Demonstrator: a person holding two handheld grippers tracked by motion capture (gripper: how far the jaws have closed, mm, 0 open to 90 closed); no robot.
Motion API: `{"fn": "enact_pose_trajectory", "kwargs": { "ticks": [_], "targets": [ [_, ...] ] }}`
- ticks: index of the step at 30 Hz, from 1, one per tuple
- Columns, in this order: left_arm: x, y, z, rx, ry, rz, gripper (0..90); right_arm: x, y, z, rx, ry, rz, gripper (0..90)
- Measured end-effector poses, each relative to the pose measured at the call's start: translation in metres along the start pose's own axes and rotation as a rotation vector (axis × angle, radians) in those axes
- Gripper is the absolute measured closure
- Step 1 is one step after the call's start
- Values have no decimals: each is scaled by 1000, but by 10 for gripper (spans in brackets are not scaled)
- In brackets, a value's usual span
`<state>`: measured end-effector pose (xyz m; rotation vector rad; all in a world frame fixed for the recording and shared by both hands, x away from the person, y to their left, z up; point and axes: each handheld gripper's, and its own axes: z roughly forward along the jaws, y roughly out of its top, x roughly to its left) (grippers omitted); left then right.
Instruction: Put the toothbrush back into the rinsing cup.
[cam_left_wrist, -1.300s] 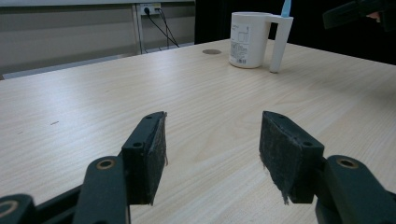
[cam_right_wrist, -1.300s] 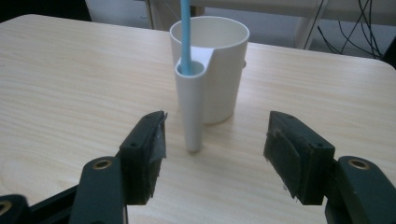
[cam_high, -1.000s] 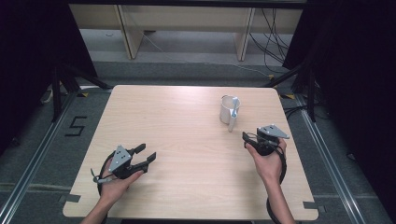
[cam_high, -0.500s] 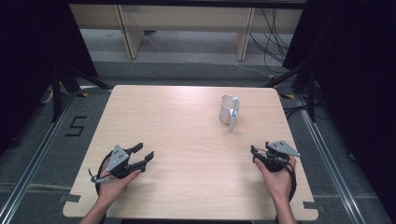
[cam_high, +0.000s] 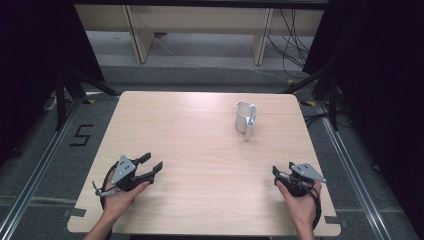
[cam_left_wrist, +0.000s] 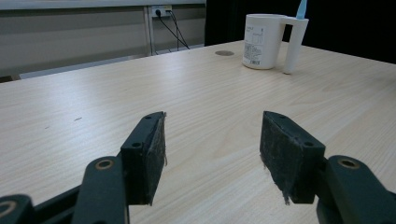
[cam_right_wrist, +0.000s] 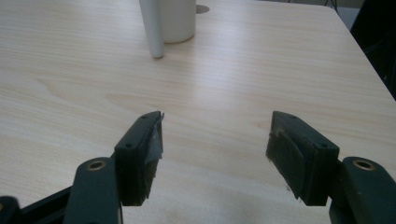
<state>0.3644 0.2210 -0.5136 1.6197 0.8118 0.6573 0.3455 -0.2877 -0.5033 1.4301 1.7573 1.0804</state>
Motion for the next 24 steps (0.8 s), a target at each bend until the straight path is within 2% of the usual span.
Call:
{"fn": "enact_pose_trajectory", "kwargs": {
  "ticks": [1,2,3,4,5,6,7,10,11,12,13,14,15,16,17,18,19,20,21,23,24],
  "targets": [
    [0,0,0,0,0,-2,400,-2,-1,0,-7,8,-16,361],
    [0,0,0,0,1,-2,400,-4,-3,0,-11,-3,-23,361],
    [0,-1,0,0,1,-2,400,-4,-4,-2,-7,-5,-15,361],
    [2,-1,2,-23,-13,12,400,-3,-6,-3,-8,-10,8,360],
    [1,-1,3,-25,-13,10,400,-2,-7,-4,-11,-10,39,359],
    [1,-1,3,-25,-14,12,400,-6,-8,-6,-16,-17,0,358],
    [1,-1,3,-25,-15,12,400,-7,-8,-6,-13,-9,-8,358],
    [1,-1,1,-5,-5,10,400,-8,-10,-8,-19,-20,-3,358],
    [0,-1,0,3,-1,6,400,-7,-12,-9,-26,-21,31,358],
    [0,-1,0,2,-1,5,400,-10,-12,-9,-32,-15,6,358],
    [0,-1,0,2,0,2,400,-10,-12,-12,-21,-24,20,358],
    [0,-2,0,3,1,-1,400,-12,-13,-11,-32,-23,6,358],
    [0,-2,0,3,3,-4,400,-11,-14,-13,-24,-35,28,358],
    [1,-2,2,-23,-10,7,400,-11,-14,-15,-18,-40,38,359],
    [1,-2,2,-23,-9,4,400,-14,-15,-15,-33,-30,8,359],
    [1,-2,2,-24,-9,7,400,-13,-16,-17,-46,-45,30,359],
    [1,-2,2,-25,-9,6,400,-13,-16,-17,-57,-41,26,359],
    [0,-2,2,-22,-7,6,400,-13,-16,-19,-53,-25,41,360],
    [-1,-2,1,-2,5,-11,400,-13,-17,-18,-70,-41,46,360],
    [-2,-2,2,1,2,-8,399,-15,-18,-18,-74,-41,25,360],
    [-1,-3,4,-26,-13,4,399,-15,-18,-19,-71,-46,17,360]
  ]
}}
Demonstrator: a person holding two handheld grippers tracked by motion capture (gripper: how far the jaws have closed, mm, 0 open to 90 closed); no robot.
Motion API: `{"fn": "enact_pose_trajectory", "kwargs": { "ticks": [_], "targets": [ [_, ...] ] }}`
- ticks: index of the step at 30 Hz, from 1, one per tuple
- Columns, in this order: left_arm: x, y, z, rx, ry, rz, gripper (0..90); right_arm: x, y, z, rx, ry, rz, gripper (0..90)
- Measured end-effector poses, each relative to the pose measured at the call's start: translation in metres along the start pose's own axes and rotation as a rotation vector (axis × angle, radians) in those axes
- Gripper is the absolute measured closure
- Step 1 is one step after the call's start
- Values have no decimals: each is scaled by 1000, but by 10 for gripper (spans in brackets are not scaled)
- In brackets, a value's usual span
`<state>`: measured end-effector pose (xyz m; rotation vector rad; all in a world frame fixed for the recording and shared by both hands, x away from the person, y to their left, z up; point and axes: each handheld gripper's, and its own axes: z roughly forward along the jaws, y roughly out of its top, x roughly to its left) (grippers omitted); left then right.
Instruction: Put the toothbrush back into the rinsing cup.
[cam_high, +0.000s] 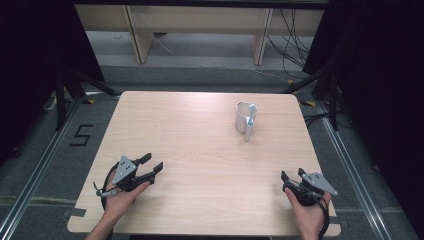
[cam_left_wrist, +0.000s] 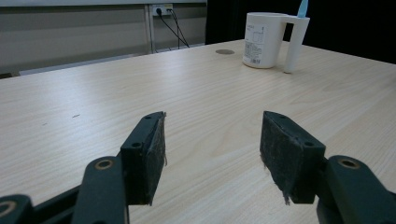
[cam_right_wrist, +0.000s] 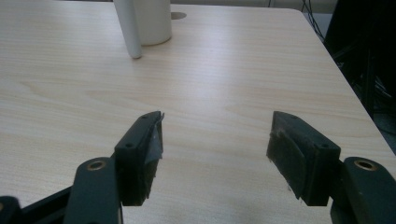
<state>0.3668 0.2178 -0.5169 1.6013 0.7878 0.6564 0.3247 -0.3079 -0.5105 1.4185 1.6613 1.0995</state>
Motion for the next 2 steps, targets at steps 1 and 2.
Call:
{"fn": "enact_pose_trajectory", "kwargs": {
  "ticks": [1,2],
  "targets": [
    [-1,0,-2,23,14,-9,398,0,0,-1,3,-6,-6,360],
    [-2,0,-2,29,15,-10,398,-1,1,-1,1,2,-6,360]
  ]
}}
